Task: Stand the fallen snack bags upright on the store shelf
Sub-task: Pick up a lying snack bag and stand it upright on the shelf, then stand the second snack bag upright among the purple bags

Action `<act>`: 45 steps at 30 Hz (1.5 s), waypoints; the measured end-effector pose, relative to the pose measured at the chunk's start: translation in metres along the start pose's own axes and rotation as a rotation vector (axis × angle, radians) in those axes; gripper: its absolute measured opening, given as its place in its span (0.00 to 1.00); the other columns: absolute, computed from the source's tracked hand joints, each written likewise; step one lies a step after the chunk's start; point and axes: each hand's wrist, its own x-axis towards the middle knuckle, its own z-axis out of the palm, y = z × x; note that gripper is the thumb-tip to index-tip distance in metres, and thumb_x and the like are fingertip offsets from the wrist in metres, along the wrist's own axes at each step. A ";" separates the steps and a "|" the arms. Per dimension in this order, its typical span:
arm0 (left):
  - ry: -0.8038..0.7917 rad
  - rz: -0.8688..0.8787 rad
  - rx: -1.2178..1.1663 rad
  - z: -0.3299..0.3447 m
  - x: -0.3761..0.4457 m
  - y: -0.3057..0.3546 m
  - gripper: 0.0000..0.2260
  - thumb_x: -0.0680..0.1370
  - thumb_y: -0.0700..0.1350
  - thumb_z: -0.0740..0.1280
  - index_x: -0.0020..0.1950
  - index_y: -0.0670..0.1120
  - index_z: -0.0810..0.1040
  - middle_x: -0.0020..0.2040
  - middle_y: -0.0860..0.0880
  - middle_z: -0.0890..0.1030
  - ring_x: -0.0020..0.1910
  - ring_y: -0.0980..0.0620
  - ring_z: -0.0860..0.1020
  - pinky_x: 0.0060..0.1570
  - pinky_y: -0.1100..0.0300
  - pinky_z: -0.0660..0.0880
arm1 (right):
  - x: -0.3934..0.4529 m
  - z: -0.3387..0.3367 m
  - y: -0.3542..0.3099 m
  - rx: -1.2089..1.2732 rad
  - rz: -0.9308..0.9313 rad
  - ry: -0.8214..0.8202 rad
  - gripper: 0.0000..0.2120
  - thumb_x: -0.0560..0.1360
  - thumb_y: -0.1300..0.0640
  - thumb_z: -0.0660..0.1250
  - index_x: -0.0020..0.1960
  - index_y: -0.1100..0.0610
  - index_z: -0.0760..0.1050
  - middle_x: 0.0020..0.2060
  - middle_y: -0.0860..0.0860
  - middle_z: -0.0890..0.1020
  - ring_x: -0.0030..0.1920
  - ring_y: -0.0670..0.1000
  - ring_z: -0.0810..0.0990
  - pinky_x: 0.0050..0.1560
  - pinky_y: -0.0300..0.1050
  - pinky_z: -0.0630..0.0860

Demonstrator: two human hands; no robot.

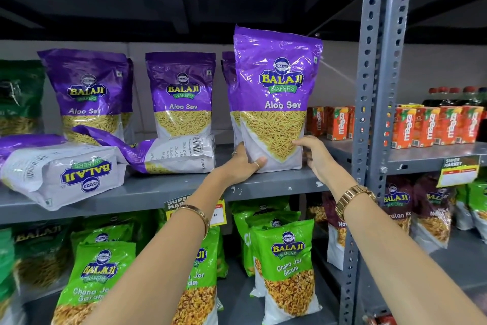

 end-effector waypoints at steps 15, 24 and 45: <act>0.934 0.327 -0.039 -0.037 -0.043 0.002 0.21 0.78 0.39 0.59 0.70 0.38 0.62 0.68 0.40 0.70 0.67 0.44 0.68 0.59 0.66 0.60 | -0.047 0.078 -0.019 -0.396 -0.937 0.502 0.11 0.67 0.61 0.63 0.47 0.65 0.73 0.42 0.60 0.77 0.41 0.57 0.73 0.43 0.53 0.72; 0.903 -0.045 0.577 -0.148 -0.071 -0.039 0.22 0.72 0.40 0.64 0.64 0.36 0.66 0.66 0.36 0.69 0.68 0.38 0.64 0.67 0.45 0.62 | -0.059 0.166 -0.011 -0.768 -0.888 -0.026 0.17 0.69 0.59 0.67 0.56 0.62 0.74 0.53 0.58 0.76 0.54 0.57 0.74 0.52 0.41 0.67; 0.290 -0.418 0.591 -0.244 -0.087 -0.081 0.20 0.73 0.47 0.62 0.61 0.38 0.72 0.54 0.42 0.76 0.45 0.45 0.73 0.43 0.54 0.71 | -0.040 0.231 0.017 -0.572 0.009 0.370 0.38 0.64 0.32 0.65 0.56 0.65 0.73 0.55 0.62 0.80 0.53 0.60 0.77 0.44 0.46 0.66</act>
